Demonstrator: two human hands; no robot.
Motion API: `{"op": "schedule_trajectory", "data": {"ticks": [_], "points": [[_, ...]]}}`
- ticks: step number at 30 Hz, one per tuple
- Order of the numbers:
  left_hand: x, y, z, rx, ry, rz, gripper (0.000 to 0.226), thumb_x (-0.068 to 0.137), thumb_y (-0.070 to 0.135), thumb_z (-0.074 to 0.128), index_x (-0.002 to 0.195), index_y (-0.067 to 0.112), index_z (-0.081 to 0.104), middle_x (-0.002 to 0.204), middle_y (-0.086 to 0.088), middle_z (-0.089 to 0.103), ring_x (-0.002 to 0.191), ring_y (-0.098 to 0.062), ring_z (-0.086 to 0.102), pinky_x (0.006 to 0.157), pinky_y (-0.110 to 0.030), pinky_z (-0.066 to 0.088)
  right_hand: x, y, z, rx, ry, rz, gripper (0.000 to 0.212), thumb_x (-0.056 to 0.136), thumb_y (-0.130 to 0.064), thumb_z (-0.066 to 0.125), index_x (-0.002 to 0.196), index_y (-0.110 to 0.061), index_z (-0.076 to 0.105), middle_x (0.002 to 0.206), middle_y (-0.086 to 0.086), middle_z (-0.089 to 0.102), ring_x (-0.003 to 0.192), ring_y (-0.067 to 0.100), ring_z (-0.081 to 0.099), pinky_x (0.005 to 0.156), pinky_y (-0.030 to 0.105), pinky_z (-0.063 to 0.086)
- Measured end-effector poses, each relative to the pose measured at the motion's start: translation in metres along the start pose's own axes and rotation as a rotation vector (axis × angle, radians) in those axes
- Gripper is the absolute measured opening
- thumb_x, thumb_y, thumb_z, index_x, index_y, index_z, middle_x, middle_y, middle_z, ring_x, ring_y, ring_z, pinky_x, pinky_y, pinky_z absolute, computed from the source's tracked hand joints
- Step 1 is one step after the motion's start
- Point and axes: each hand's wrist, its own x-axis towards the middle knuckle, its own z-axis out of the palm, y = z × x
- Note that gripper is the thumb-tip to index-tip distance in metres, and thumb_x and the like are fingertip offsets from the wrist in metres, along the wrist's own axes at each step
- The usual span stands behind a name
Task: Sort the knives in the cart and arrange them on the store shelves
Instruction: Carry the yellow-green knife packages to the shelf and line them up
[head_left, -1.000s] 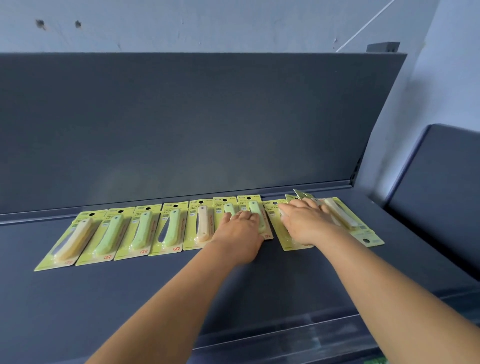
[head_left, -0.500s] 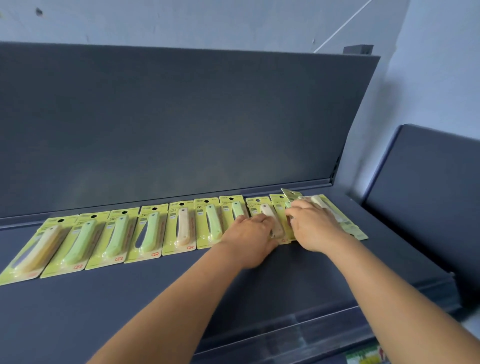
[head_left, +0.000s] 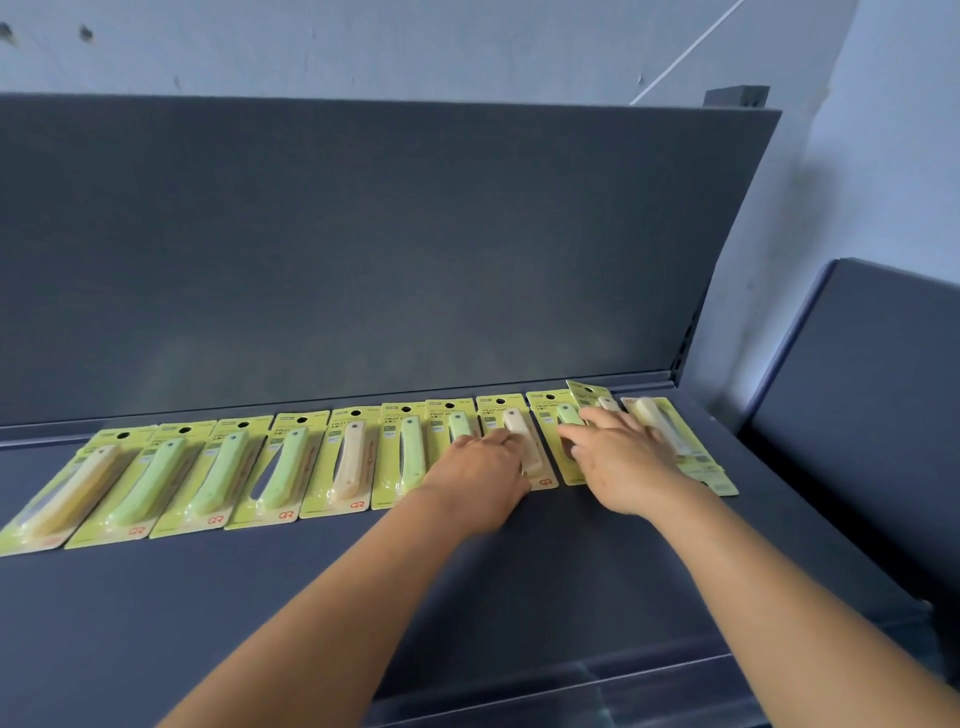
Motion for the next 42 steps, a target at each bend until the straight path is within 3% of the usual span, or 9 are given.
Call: {"op": "schedule_trajectory", "data": {"ticks": [4, 9, 15, 18, 25, 29, 34, 38, 42], "points": [[0.001, 0.005, -0.001, 0.019, 0.054, 0.000, 0.045, 0.098, 0.030, 0.040, 0.138, 0.011, 0.035, 0.146, -0.006, 0.035, 0.128, -0.025, 0.042, 0.109, -0.034, 0.024, 0.001, 0.004, 0.000, 0.028, -0.003, -0.010, 0.044, 0.102, -0.030, 0.026, 0.144, -0.043, 0.027, 0.157, -0.009, 0.013, 0.143, 0.021, 0.011, 0.113, 0.041, 0.018], [0.009, 0.030, -0.001, -0.012, 0.126, 0.113, 0.055, 0.099, 0.033, 0.039, 0.149, 0.017, 0.022, 0.156, -0.002, 0.023, 0.141, -0.020, 0.025, 0.115, -0.035, 0.015, -0.001, 0.011, -0.002, 0.106, 0.109, 0.037, 0.047, 0.100, -0.025, 0.035, 0.146, -0.023, 0.027, 0.154, -0.002, 0.025, 0.140, 0.022, 0.021, 0.113, 0.036, 0.020], [0.024, 0.042, 0.008, 0.046, 0.098, 0.137, 0.044, 0.099, 0.037, 0.038, 0.138, 0.015, 0.037, 0.146, -0.003, 0.039, 0.133, -0.021, 0.038, 0.110, -0.036, 0.023, -0.002, 0.027, -0.001, 0.063, 0.067, 0.083, 0.035, 0.094, -0.015, 0.042, 0.128, -0.017, 0.049, 0.143, 0.000, 0.037, 0.130, 0.023, 0.032, 0.110, 0.034, 0.031], [0.026, 0.041, 0.008, 0.057, 0.081, 0.128, 0.042, 0.099, 0.035, 0.039, 0.135, 0.014, 0.040, 0.142, -0.004, 0.043, 0.127, -0.023, 0.045, 0.109, -0.035, 0.025, -0.004, 0.031, 0.000, 0.068, 0.068, 0.070, 0.029, 0.092, -0.009, 0.043, 0.119, -0.015, 0.052, 0.136, -0.003, 0.040, 0.124, 0.021, 0.034, 0.104, 0.034, 0.037], [0.031, 0.044, 0.005, 0.083, 0.085, 0.096, 0.039, 0.098, 0.036, 0.041, 0.128, 0.012, 0.045, 0.133, -0.006, 0.050, 0.121, -0.024, 0.048, 0.106, -0.033, 0.028, -0.002, 0.034, -0.002, 0.119, 0.071, 0.022, 0.049, 0.086, 0.002, 0.045, 0.132, -0.016, 0.048, 0.148, -0.005, 0.031, 0.133, 0.018, 0.030, 0.108, 0.032, 0.033], [0.034, 0.056, 0.004, 0.047, 0.117, 0.138, 0.053, 0.097, 0.036, 0.042, 0.143, 0.013, 0.030, 0.148, -0.006, 0.035, 0.137, -0.023, 0.032, 0.115, -0.036, 0.017, -0.008, 0.045, -0.007, 0.151, 0.138, 0.113, 0.048, 0.089, -0.005, 0.045, 0.135, -0.018, 0.043, 0.145, -0.002, 0.034, 0.130, 0.022, 0.033, 0.102, 0.031, 0.036], [0.046, 0.080, 0.003, 0.029, 0.091, 0.194, 0.057, 0.097, 0.039, 0.042, 0.147, 0.018, 0.024, 0.155, -0.004, 0.024, 0.142, -0.022, 0.024, 0.116, -0.038, 0.014, -0.020, 0.065, -0.011, 0.119, 0.042, 0.276, 0.056, 0.087, -0.007, 0.047, 0.141, -0.018, 0.038, 0.140, 0.006, 0.035, 0.132, 0.028, 0.031, 0.105, 0.039, 0.038], [0.055, 0.088, 0.006, 0.062, 0.063, 0.196, 0.054, 0.097, 0.042, 0.040, 0.145, 0.020, 0.029, 0.152, -0.005, 0.030, 0.139, -0.022, 0.029, 0.113, -0.038, 0.017, -0.021, 0.076, -0.006, 0.151, 0.013, 0.288, 0.051, 0.086, -0.003, 0.045, 0.135, -0.020, 0.046, 0.138, 0.001, 0.033, 0.123, 0.024, 0.037, 0.100, 0.038, 0.042], [0.057, 0.088, 0.010, 0.037, 0.056, 0.181, 0.054, 0.096, 0.042, 0.040, 0.144, 0.020, 0.028, 0.151, -0.003, 0.033, 0.137, -0.022, 0.033, 0.114, -0.041, 0.016, -0.010, 0.077, -0.006, 0.229, 0.143, 0.393, 0.038, 0.095, -0.027, 0.051, 0.131, -0.017, 0.044, 0.131, 0.007, 0.041, 0.120, 0.027, 0.042, 0.094, 0.038, 0.043]]}}
